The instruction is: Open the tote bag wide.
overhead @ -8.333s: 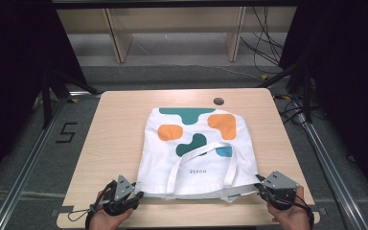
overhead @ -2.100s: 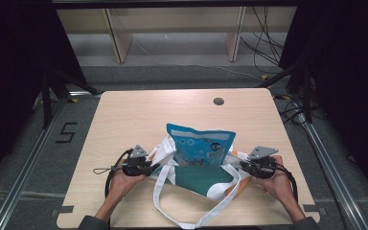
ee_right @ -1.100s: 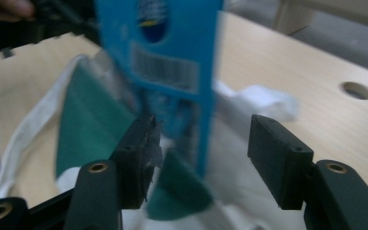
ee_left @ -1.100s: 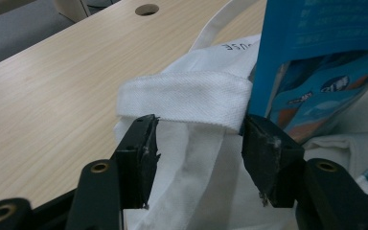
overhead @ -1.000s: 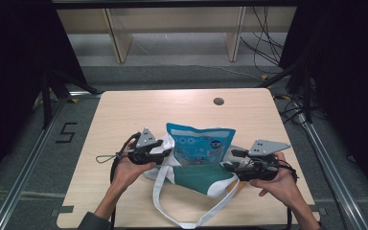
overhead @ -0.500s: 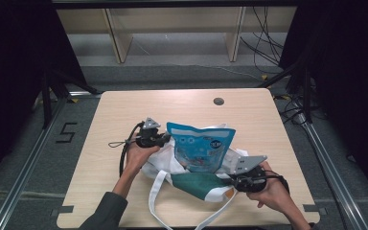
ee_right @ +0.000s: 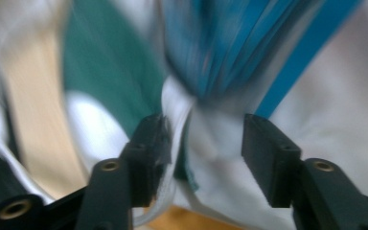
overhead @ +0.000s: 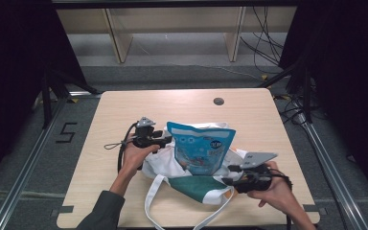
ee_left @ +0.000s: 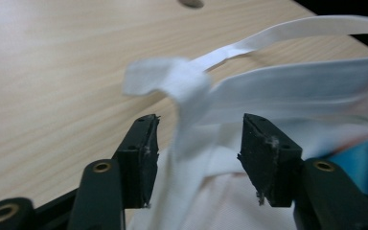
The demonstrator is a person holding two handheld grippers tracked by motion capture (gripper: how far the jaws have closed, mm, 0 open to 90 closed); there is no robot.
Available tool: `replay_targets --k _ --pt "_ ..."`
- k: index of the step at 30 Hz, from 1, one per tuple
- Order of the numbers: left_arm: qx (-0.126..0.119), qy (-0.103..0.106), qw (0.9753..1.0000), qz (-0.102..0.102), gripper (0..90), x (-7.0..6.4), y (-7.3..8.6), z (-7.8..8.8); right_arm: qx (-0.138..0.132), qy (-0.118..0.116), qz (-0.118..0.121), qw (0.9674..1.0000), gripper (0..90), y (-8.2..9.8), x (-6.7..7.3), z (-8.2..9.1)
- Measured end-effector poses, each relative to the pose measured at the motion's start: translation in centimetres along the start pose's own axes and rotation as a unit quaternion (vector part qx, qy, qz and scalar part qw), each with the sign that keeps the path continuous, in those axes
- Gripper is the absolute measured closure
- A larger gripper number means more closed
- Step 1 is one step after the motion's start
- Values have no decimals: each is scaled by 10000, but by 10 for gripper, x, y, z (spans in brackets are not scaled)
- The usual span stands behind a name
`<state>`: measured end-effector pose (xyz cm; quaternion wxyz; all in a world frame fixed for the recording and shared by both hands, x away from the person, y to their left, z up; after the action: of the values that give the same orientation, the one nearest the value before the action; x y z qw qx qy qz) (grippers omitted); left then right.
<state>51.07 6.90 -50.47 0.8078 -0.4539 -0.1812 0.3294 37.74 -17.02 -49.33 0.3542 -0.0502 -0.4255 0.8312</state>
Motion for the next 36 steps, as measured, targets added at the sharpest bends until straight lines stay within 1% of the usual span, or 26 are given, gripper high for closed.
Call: replay_targets --k 1,3,4,5,6,7,9,10,12,17,18,19,20,21,22,23,24,25,26,27,28,30,33,34,35,36 --pt "-9 10 10000 -63 452 -5 -3 8 0 0 0 10000 468 0 0 0" --pt "45 79 9997 -242 452 -14 -4 22 -410 38 -74 9991 442 -16 -6 18" --pt "-27 267 9993 -266 452 -33 -1 35 -699 149 -287 9970 442 -26 -15 30" --pt "-27 267 9993 -266 447 -33 -1 35 -699 149 -287 9970 442 -26 -15 30" --pt "-21 487 9984 -302 446 -50 7 47 -763 549 -348 9950 456 -30 -30 35" --pt "-21 487 9984 -302 445 -50 7 47 -763 549 -348 9950 456 -30 -30 35" --pt "-20 778 9965 -308 430 -70 16 56 -659 803 -438 9936 483 -30 -45 26" --pt "0 1050 9934 -453 408 -88 22 64 -594 800 -466 9939 490 -30 -48 20" --pt "-4 1257 9903 -594 404 -105 27 68 -464 808 -507 9944 516 -30 -54 9" --pt "173 1512 9843 -892 471 -127 43 62 -282 826 -297 9957 630 -35 -64 -13" --pt "257 1473 9799 -1320 531 -133 53 56 -284 923 -110 9953 795 -39 -68 -20" --pt "257 1473 9799 -1320 620 -133 53 56 -289 1111 9 9934 795 -41 -74 -22" --pt "394 1554 9757 -1493 688 -139 64 51 -323 1365 113 9900 884 -44 -83 -24" --pt "394 1554 9757 -1493 730 -139 64 51 -275 1564 93 9873 887 -44 -91 -27" --pt "588 1547 9716 -1690 758 -140 78 48 -253 1643 109 9860 889 -45 -102 -30" --pt "588 1547 9716 -1690 780 -140 78 48 -253 1643 109 9860 889 -45 -102 -30" --pt "946 1500 9662 -1874 800 -141 96 42 -131 1776 -133 9839 889 -39 -117 -39" --pt "946 1500 9662 -1874 812 -141 96 42 -131 1776 -133 9839 889 -39 -117 -39" --pt "1074 1498 9629 -1970 822 -142 102 40 67 1856 -274 9822 889 -30 -131 -50" --pt "1285 1561 9563 -2111 822 -144 113 36 67 1856 -274 9822 889 -30 -131 -50" --pt "1171 1581 9589 -2044 829 -145 111 33 246 1839 -373 9819 889 -21 -139 -58" --pt "1272 1552 9566 -2113 830 -147 110 34 406 1860 -471 9806 891 -5 -148 -77" --pt "1258 1540 9565 -2133 798 -151 109 34 342 1915 -426 9800 881 -9 -148 -76" --pt "1192 1547 9568 -2154 747 -151 104 37 298 1936 -566 9790 790 -11 -147 -69" --pt "1192 1547 9568 -2154 705 -151 104 37 298 1936 -566 9790 790 -11 -147 -69" --pt "815 1618 9674 -1769 676 -153 90 43 28 1964 -785 9774 662 -20 -149 -56"
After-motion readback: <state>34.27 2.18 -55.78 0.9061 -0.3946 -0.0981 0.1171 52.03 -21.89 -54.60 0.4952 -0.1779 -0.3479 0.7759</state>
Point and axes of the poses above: each handheld gripper's, and its own axes: z roughly backward along the jaws, y roughly out of its underside, x roughly to its left, the point moved 10 cm from there along -z, roughly forward along the jaws, and after that the axes turned 13 degrees about -z, right-handed, at the moved point
